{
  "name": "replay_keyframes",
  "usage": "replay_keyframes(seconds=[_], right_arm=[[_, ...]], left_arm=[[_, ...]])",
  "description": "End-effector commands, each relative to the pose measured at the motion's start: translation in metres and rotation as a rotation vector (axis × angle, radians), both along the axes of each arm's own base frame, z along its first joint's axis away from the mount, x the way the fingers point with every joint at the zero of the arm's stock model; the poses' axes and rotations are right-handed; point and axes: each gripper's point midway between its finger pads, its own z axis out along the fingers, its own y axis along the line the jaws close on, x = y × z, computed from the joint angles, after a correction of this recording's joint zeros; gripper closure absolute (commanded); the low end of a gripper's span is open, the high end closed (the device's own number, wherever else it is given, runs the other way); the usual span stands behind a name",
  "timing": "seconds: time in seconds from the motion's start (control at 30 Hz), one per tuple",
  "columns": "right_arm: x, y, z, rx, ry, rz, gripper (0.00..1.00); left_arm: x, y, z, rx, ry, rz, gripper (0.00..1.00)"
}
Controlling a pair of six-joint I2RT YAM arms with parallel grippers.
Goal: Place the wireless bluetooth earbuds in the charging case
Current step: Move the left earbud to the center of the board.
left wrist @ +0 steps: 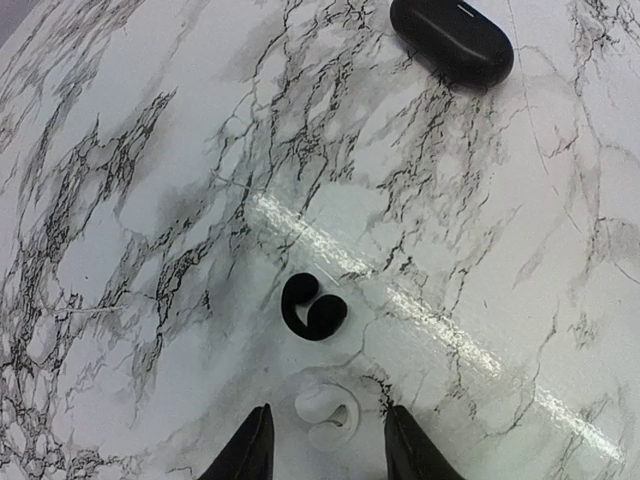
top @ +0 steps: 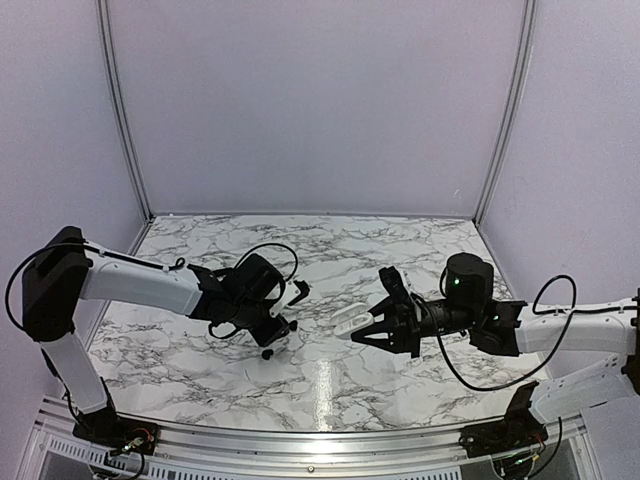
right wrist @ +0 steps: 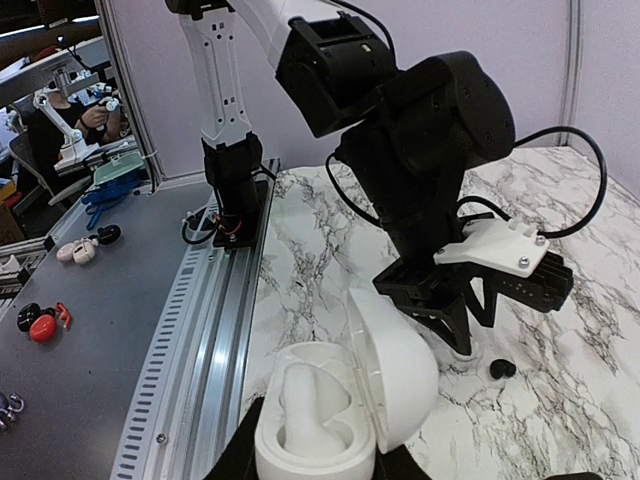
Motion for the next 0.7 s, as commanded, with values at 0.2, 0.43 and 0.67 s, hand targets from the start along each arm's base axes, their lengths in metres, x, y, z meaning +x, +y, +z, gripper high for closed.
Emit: replay_keyframes(seconds=[0.2,0.43,0.67], right_arm=[[-0.001,0.002,0.004,0.006,-0.008,0.002,1.00],[0.000,0.002,0.004,0.005,-0.009,0.001,1.00],[0.000,0.002,0.003,0.004,-0.009,0.001,1.00]], left_arm=[[-0.005,-0.003,-0.009,0.003,0.087,0.022,0.70],[-0.003,0.001,-0.018,0.016,0.110,0.043,0.72],[0.000,0.010,-0.027,0.033,0.125,0.067,0.74]])
